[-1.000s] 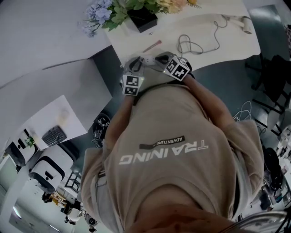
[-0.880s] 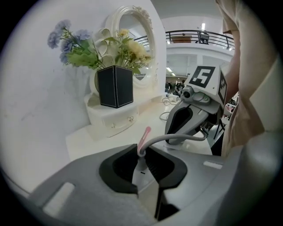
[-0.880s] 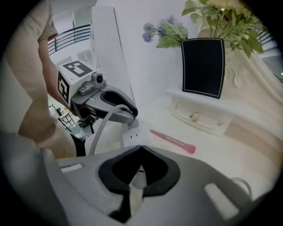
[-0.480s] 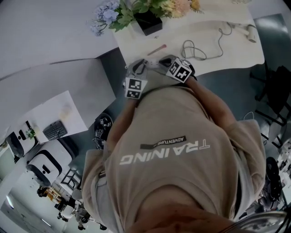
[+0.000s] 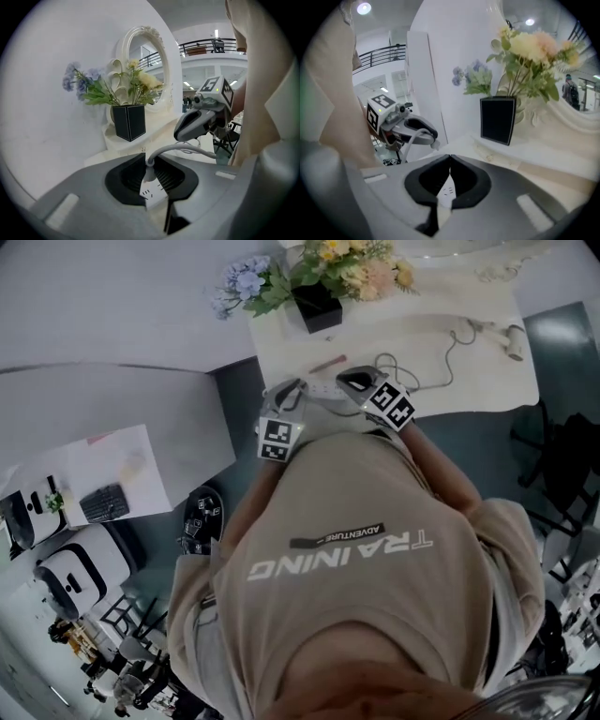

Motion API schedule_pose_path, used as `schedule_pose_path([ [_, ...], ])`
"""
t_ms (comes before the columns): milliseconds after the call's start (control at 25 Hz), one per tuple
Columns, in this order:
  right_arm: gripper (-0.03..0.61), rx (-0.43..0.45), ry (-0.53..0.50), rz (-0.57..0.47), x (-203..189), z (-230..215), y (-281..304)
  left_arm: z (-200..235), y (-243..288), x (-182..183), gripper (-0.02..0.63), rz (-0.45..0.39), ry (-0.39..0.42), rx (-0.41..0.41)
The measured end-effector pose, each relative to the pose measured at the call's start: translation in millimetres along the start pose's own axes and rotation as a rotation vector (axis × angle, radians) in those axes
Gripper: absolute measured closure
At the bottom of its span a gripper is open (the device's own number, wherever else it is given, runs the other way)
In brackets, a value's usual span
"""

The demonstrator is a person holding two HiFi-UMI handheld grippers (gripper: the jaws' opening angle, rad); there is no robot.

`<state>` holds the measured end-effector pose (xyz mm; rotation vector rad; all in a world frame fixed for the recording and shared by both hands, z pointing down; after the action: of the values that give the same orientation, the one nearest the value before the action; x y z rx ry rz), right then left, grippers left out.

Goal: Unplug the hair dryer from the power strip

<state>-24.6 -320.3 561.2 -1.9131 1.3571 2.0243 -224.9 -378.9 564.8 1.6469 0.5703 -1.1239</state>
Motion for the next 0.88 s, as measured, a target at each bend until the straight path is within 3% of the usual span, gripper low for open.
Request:
schedule_pose_path([
  [240,0.574,-0.007,0.043,-0.139,40,-2,-47,-7,-12,5,0.552,-0.027,-0.033,0.018],
  [400,0.574,-0.012,0.018,-0.170,47,-2,-50,-11,-20,3,0.552,-0.025,-0.048,0.026],
  [600,0.574,0.017,-0.013,-0.294,58,-3,-51,-8,-25,9,0.552,-0.035,-0.051,0.038],
  [880,0.574,0.004,-0.072,-0.266,64,-1,-47,-5,-25,13,0.552,-0.058,-0.075,0.043],
])
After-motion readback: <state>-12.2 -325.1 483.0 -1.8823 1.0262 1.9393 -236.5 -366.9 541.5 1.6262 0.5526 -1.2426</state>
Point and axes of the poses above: the fingertips, and each gripper's own axes: y forward along the fingers, z to its left, x out of its top, the point moved 10 cm from there along -y, backward along the fingers, and after that the axes turned 1 degree about -y, right-handed, at the moved point
